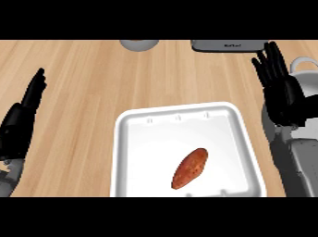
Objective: Pick the sweet potato from the tray and place it in the pot
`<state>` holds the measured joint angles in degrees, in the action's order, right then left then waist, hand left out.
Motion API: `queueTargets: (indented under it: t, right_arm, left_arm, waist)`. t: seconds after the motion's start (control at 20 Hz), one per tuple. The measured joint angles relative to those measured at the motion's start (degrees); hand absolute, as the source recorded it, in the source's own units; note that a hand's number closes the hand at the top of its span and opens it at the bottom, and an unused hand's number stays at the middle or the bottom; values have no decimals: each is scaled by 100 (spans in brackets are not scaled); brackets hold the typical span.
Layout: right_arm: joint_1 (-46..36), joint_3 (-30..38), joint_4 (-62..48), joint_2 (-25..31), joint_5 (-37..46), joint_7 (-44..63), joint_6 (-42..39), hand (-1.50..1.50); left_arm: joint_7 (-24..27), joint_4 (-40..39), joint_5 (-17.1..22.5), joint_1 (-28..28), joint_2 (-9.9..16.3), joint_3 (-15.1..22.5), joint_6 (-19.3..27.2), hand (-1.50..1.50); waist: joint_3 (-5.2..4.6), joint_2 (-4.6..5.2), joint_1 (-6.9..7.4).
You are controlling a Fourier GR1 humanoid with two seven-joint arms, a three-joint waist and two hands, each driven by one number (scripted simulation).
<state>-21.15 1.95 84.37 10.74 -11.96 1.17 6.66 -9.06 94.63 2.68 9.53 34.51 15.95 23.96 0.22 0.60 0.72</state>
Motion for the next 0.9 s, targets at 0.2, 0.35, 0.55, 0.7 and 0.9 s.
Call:
queueTargets:
  t: [0.2, 0.35, 0.55, 0.7, 0.9]
  right_arm:
    - [698, 26, 247, 17, 325, -339, 236, 150]
    - [1169, 3, 231, 362, 1007, -611, 513, 150]
    - [1947, -79, 201, 234, 1915, -1005, 1461, -150]
    - [2662, -336, 611, -188, 2187, -1702, 1916, -150]
    - [3426, -703, 1413, -289, 2507, -1971, 2037, -150]
  left_arm:
    - [34, 31, 359, -61, -201, -371, -53, 0]
    - [18, 59, 735, -47, -414, -616, -37, 0]
    - [10, 55, 1218, -83, -656, -843, -151, 0]
    - [-60, 63, 1394, -49, -770, -928, -228, 0]
    - [58, -191, 1450, 32, -931, -1050, -398, 0]
  waist:
    - [-17, -51, -84]
    - [-77, -36, -128]
    - [-76, -69, -180]
    - [-66, -89, -182]
    - [-40, -78, -162]
